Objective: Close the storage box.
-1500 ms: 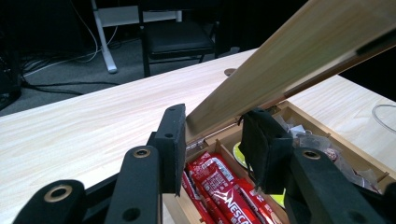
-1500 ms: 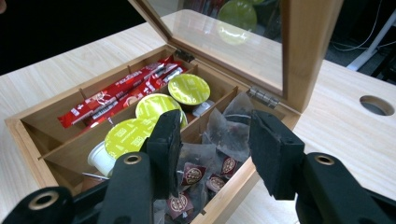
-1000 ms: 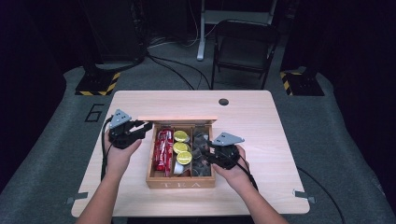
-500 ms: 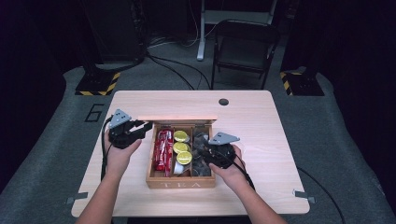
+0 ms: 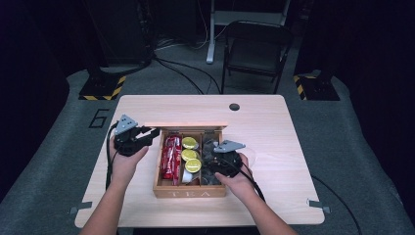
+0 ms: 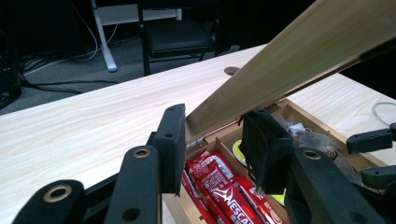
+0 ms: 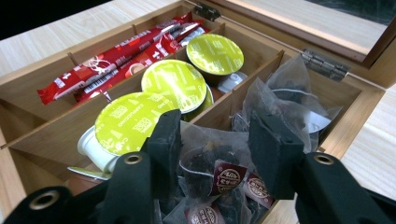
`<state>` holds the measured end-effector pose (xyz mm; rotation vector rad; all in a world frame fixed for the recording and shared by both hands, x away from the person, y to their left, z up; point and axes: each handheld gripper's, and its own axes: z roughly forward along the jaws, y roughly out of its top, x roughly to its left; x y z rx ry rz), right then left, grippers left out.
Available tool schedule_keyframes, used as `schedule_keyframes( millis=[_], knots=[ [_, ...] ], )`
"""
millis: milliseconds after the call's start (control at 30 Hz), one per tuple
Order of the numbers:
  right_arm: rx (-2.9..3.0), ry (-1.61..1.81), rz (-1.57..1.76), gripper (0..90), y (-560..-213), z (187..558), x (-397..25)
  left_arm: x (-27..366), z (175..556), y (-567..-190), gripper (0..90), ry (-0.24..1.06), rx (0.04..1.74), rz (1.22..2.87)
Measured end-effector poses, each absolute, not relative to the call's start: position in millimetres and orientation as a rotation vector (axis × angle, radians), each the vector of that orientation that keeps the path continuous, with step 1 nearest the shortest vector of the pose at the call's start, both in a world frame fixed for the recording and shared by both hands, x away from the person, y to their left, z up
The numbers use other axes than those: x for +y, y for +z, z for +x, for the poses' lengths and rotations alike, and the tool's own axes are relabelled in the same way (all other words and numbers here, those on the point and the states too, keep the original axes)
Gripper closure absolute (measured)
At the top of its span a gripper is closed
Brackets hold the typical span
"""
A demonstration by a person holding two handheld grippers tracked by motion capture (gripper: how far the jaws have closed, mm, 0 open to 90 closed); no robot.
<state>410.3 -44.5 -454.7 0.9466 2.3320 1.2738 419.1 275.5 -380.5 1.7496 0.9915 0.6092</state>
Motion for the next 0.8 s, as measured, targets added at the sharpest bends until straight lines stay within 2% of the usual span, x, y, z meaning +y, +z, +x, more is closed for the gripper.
schedule_keyframes(
  millis=[500,700,800],
  knots=[
    [2.339,1.254,1.018,48.1,-468.7,404.2,-52.3,275.5,418.5,-381.0,60.2,0.611,0.993,1.749],
    [2.361,1.257,1.022,49.7,-472.1,404.0,-48.7,275.5,418.3,-381.2,60.2,0.610,0.993,1.748],
    [2.362,1.246,1.024,53.3,-472.7,405.0,-47.1,275.6,418.2,-381.1,60.2,0.611,0.993,1.751]
  ],
)
